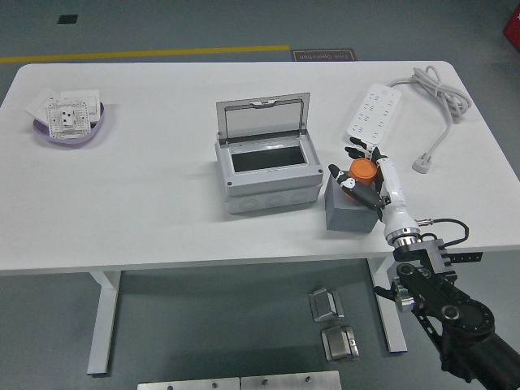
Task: Pick up the cylinder from the cube,place it in the box,flap close box
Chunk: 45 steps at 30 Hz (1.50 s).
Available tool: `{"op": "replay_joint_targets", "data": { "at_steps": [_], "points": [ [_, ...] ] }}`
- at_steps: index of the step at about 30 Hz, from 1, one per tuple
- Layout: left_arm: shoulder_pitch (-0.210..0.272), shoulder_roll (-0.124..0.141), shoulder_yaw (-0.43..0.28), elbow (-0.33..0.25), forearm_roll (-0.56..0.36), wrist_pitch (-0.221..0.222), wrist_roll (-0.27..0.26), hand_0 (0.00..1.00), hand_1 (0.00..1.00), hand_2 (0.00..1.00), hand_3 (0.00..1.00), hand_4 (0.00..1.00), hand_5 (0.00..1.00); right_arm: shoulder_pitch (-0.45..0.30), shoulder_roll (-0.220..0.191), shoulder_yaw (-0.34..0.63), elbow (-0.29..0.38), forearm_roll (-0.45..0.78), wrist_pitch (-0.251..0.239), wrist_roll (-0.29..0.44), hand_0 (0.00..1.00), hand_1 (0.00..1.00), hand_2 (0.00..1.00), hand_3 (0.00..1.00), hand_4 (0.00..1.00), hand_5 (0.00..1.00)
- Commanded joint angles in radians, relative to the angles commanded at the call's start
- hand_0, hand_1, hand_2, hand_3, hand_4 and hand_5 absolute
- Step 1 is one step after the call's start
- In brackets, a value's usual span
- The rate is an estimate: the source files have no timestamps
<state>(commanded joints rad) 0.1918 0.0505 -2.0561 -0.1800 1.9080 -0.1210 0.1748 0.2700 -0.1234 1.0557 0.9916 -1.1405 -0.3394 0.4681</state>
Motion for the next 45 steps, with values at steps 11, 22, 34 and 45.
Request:
{"op": "replay_joint_targets", "data": {
  "at_steps": [11,22,34,45],
  "points": [
    [-0.002,0.002,0.031,0.0,-0.032,0.003,-0.002,0.682,0.65,0.561,0.587,0.495,0.042,-0.007,0.006,-0.009,0.003,0.022,-0.03,-0.013,0.756,0.712,0.659,0.685,0.203,0.002],
    [-0.006,0.003,0.056,0.0,-0.061,0.006,-0.003,0.682,0.651,0.562,0.588,0.496,0.041,-0.006,0.008,-0.016,0.022,-0.014,-0.057,-0.05,0.633,0.561,0.508,0.427,0.002,0.002],
    [-0.005,0.001,0.046,0.0,-0.051,0.006,-0.003,0.682,0.655,0.564,0.589,0.5,0.049,0.014,-0.013,-0.016,0.053,-0.09,-0.095,-0.09,0.577,0.373,0.327,0.224,0.002,0.002],
    [-0.003,0.003,0.03,0.0,-0.032,0.004,-0.001,0.682,0.658,0.566,0.591,0.505,0.053,0.162,-0.042,-0.108,0.054,-0.189,-0.099,-0.197,0.601,0.37,0.324,0.216,0.002,0.002]
  ]
}}
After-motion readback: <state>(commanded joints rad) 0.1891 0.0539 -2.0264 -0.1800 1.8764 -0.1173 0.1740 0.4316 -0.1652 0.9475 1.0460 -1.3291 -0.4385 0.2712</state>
